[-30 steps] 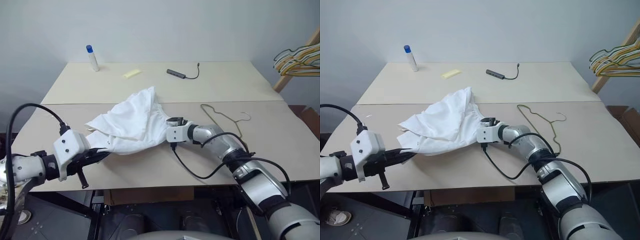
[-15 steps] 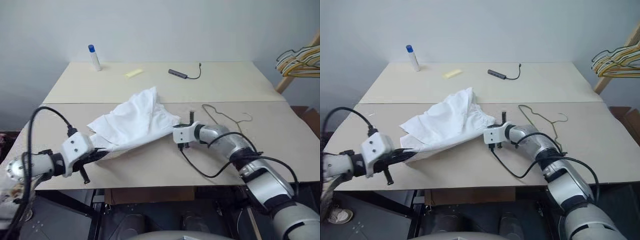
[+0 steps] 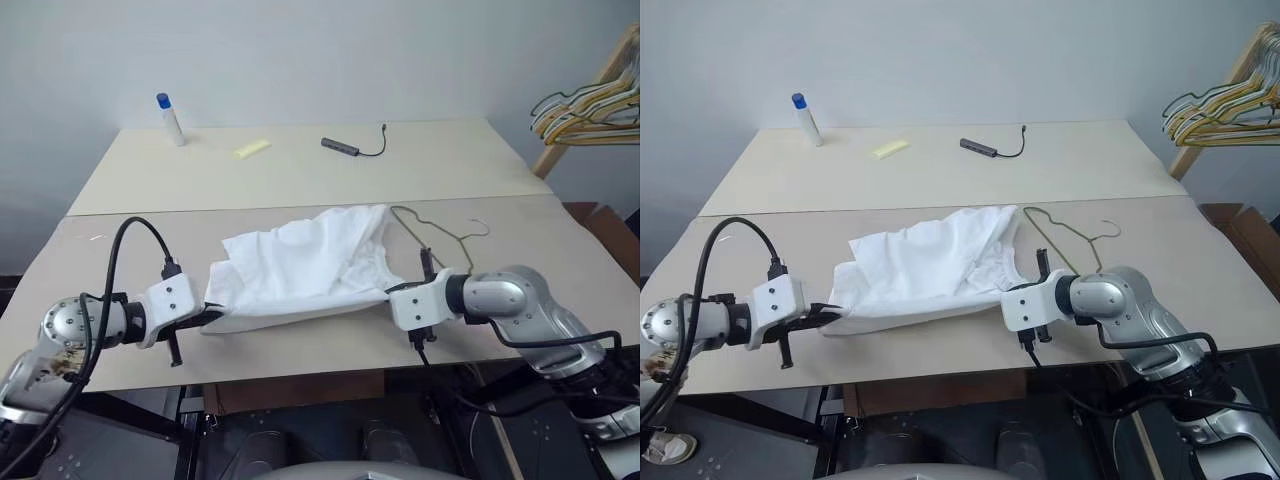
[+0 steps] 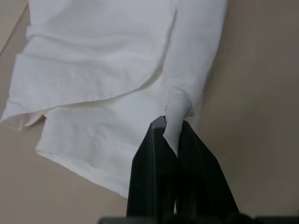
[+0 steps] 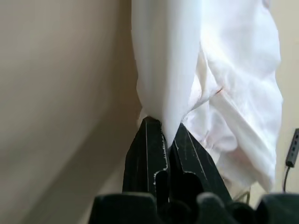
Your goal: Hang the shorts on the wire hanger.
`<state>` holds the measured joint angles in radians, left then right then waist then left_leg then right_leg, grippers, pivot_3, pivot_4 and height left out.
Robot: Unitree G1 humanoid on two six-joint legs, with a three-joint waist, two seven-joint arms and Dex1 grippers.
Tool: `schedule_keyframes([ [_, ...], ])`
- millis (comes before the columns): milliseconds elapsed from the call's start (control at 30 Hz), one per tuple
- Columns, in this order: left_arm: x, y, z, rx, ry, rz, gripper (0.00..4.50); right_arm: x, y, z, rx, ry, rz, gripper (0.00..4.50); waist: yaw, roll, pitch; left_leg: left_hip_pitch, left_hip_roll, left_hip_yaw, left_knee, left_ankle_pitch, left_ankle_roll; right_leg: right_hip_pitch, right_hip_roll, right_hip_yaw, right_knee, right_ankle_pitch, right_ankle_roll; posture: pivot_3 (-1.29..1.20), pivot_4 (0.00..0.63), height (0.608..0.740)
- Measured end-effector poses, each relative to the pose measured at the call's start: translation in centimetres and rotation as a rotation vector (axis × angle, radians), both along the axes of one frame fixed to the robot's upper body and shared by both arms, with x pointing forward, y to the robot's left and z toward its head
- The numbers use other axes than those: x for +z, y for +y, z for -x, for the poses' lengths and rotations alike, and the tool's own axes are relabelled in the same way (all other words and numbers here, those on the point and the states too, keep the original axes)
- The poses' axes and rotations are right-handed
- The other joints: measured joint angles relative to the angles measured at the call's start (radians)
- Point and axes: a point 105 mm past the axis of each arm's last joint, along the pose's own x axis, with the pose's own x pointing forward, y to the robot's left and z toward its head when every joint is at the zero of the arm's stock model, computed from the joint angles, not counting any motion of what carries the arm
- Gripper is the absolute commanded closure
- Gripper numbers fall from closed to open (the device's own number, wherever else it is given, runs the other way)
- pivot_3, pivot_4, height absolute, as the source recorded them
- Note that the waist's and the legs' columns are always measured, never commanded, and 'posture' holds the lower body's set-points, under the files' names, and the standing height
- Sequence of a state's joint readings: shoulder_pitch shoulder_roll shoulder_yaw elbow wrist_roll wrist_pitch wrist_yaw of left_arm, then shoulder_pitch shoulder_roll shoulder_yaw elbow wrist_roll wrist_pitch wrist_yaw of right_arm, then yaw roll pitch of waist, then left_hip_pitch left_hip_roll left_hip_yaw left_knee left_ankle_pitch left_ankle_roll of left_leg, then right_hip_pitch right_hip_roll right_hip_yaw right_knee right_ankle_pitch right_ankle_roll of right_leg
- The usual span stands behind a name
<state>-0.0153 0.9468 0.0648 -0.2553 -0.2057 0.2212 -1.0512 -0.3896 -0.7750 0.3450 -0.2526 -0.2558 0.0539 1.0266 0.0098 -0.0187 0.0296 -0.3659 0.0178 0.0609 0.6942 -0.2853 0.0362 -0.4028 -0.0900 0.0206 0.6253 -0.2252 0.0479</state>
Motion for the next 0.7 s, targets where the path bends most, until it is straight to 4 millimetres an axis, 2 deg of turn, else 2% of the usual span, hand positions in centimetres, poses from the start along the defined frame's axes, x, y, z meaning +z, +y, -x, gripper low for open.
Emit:
schedule_keyframes([
  [67,1.8,-1.1,-2.9,0.036,-0.126,0.070,4.50,1.7,0.8,-2.4,-0.042,-0.034,-0.058,4.49,0.006,0.000,0.000,0.000,-0.001,0.000,0.000,0.002,0.000,0.001,0.000,-0.001,0.000,0.002,-0.001,0.06,0.000,0.740],
  [133,4.2,-2.4,-7.0,0.134,-0.284,0.165,4.50,4.1,1.1,-6.1,-0.129,-0.114,-0.111,4.49,0.013,-0.001,0.000,-0.003,-0.003,0.000,0.000,0.003,-0.001,0.000,0.000,-0.003,0.001,0.003,-0.002,0.06,0.000,0.740],
  [200,7.8,-3.3,-11.3,0.284,-0.450,0.272,4.50,7.3,1.0,-10.1,-0.244,-0.243,-0.150,4.49,0.018,-0.003,0.000,-0.008,-0.004,0.000,0.001,0.005,-0.005,-0.003,-0.001,-0.005,0.001,0.006,-0.002,0.06,0.000,0.740],
  [233,10.7,-3.4,-13.4,0.387,-0.549,0.358,4.50,9.6,1.0,-12.1,-0.308,-0.337,-0.186,4.49,0.018,-0.003,0.000,-0.013,-0.004,0.000,0.001,0.007,-0.009,-0.007,-0.001,-0.006,0.002,0.006,-0.003,0.06,0.000,0.740],
  [267,13.6,-3.1,-14.6,0.472,-0.641,0.439,4.50,12.0,1.0,-13.6,-0.359,-0.439,-0.221,4.49,0.018,-0.004,0.000,-0.020,-0.004,-0.001,0.001,0.012,-0.017,-0.015,-0.001,-0.006,0.005,0.007,-0.003,0.06,0.000,0.740],
  [300,17.9,-2.5,-15.3,0.559,-0.779,0.542,4.50,15.5,1.1,-14.8,-0.412,-0.598,-0.270,4.49,0.013,-0.004,0.000,-0.029,-0.005,-0.003,0.000,0.014,-0.021,-0.026,-0.001,-0.005,0.004,0.009,-0.004,0.06,0.000,0.740],
  [333,22.0,-1.6,-14.8,0.620,-0.921,0.642,4.50,18.8,0.8,-15.5,-0.459,-0.771,-0.316,4.49,0.006,-0.005,-0.001,-0.035,-0.004,-0.005,-0.001,0.015,-0.021,-0.035,-0.002,-0.004,0.007,0.009,-0.004,0.06,0.000,0.740],
  [367,24.5,-1.2,-14.0,0.629,-1.007,0.706,4.50,21.2,0.6,-15.4,-0.476,-0.885,-0.359,4.49,0.001,-0.005,-0.001,-0.038,-0.005,-0.005,-0.004,0.015,-0.022,-0.039,-0.003,-0.004,0.006,0.009,-0.004,0.06,0.000,0.740],
  [400,26.9,-1.1,-12.7,0.606,-1.085,0.785,4.50,24.2,0.8,-14.7,-0.471,-1.027,-0.439,4.49,-0.004,-0.005,-0.001,-0.036,-0.006,-0.004,-0.011,0.015,-0.022,-0.042,-0.005,-0.005,0.006,0.009,-0.004,0.06,0.000,0.740],
  [433,28.3,-0.8,-11.4,0.579,-1.142,0.833,4.50,26.2,0.7,-13.8,-0.460,-1.114,-0.506,4.49,-0.009,-0.005,-0.003,-0.034,-0.007,-0.003,-0.017,0.015,-0.022,-0.043,-0.005,-0.005,0.004,0.009,-0.004,0.06,0.000,0.740],
  [467,28.6,-0.5,-10.5,0.554,-1.170,0.839,4.50,27.2,0.8,-13.1,-0.439,-1.164,-0.550,4.49,-0.017,-0.004,-0.007,-0.032,-0.006,-0.004,-0.019,0.014,-0.023,-0.041,-0.004,-0.006,0.004,0.009,-0.004,0.07,0.000,0.740],
  [533,27.4,0.2,-9.7,0.520,-1.146,0.795,4.50,26.9,0.8,-12.3,-0.402,-1.181,-0.563,4.49,-0.031,-0.004,-0.012,-0.029,-0.005,-0.002,-0.021,0.013,-0.023,-0.037,-0.002,-0.010,0.004,0.008,-0.004,0.07,0.000,0.740],
  [600,25.0,0.4,-9.3,0.489,-1.057,0.756,4.50,24.3,0.7,-12.2,-0.379,-1.125,-0.529,4.49,-0.038,-0.004,-0.012,-0.029,-0.005,-0.001,-0.020,0.012,-0.022,-0.033,-0.003,-0.010,-0.002,0.008,-0.003,0.07,0.000,0.740],
  [667,21.8,0.5,-8.8,0.450,-0.936,0.703,4.50,19.3,0.6,-12.5,-0.360,-0.988,-0.474,4.49,-0.042,-0.004,-0.012,-0.031,-0.005,0.000,-0.014,0.012,-0.020,-0.028,-0.003,-0.009,-0.010,0.007,-0.001,0.07,0.000,0.740],
  [700,19.7,0.6,-7.8,0.412,-0.870,0.641,4.50,16.2,0.9,-12.2,-0.327,-0.903,-0.434,4.49,-0.047,-0.004,-0.012,-0.030,-0.005,0.000,-0.014,0.013,-0.019,-0.026,-0.003,-0.009,-0.011,0.008,-0.001,0.07,0.000,0.740],
])
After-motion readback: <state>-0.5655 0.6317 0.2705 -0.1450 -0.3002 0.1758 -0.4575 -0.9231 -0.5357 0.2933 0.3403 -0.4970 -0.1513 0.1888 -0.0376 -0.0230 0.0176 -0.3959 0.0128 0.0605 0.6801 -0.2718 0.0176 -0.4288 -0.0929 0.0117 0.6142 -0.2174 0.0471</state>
